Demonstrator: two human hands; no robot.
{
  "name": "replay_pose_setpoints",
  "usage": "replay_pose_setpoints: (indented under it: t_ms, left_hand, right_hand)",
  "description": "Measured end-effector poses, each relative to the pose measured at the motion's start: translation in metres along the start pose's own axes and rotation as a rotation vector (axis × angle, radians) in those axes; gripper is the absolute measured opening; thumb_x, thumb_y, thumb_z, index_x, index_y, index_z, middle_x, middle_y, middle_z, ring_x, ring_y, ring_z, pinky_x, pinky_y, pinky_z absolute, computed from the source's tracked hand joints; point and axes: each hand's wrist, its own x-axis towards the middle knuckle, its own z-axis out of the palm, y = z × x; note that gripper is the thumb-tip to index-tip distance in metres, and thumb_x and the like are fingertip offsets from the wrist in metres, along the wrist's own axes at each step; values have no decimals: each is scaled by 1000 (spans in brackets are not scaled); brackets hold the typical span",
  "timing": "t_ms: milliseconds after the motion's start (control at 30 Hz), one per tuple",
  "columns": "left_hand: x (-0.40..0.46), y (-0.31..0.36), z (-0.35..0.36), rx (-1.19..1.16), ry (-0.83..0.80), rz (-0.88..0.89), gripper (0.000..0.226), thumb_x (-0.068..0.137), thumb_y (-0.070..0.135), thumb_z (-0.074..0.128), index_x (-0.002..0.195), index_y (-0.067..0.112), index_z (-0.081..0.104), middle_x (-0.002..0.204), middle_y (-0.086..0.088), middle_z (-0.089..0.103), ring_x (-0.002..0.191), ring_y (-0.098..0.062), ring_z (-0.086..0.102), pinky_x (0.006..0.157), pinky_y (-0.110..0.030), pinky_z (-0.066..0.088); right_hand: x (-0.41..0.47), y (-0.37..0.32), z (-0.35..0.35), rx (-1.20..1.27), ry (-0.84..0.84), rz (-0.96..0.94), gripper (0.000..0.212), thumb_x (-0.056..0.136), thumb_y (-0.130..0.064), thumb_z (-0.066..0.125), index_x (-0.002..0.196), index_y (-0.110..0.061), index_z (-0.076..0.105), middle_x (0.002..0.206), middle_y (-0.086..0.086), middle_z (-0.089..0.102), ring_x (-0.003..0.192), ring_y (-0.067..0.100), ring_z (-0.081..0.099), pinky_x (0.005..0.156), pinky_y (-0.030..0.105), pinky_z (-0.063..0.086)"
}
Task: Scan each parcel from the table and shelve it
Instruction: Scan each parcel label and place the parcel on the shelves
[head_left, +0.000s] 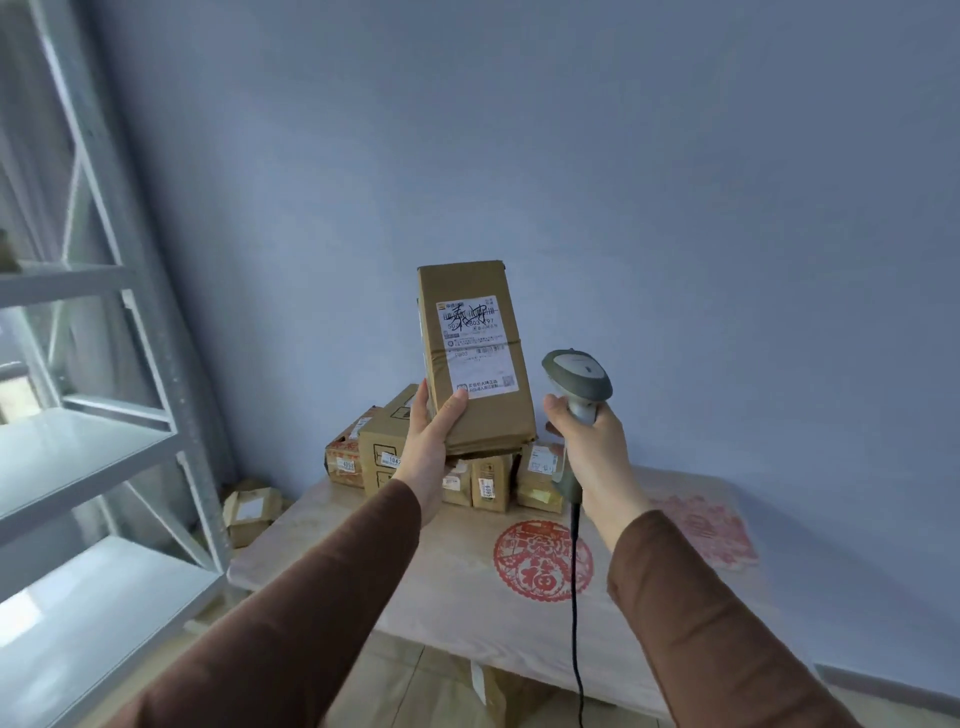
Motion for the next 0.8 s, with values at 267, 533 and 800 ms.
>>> replay_pose_setpoints:
  t_ms: [267,533,800]
  left_hand:
    - [-48,37,-99,9,229,-29,73,91,60,68,152,48,29,135,-2,65,117,-22,66,99,-42,52]
    - [-130,86,-225,74,377,12,75,93,57,68,155,42,29,135,-1,66,120,-22,68,101,-45,56]
    - [-250,144,-374,190,464,69,49,101,41,62,147,33,50,131,6,70,99,0,73,79,-19,58]
  right_hand:
    - [-36,11,116,198,-240,134,36,89,-38,79,117,-20,69,109,2,79,97,21,76,74,33,63]
    - [-108,7,248,214,-435,175,21,87,-39,81,101,-26,70,96,-3,81,83,15,78,62,32,62]
    - [-230,3,397,232,-618,278,22,89,-34,80,107,-22,74,98,1,82,87,24,79,75,38,63]
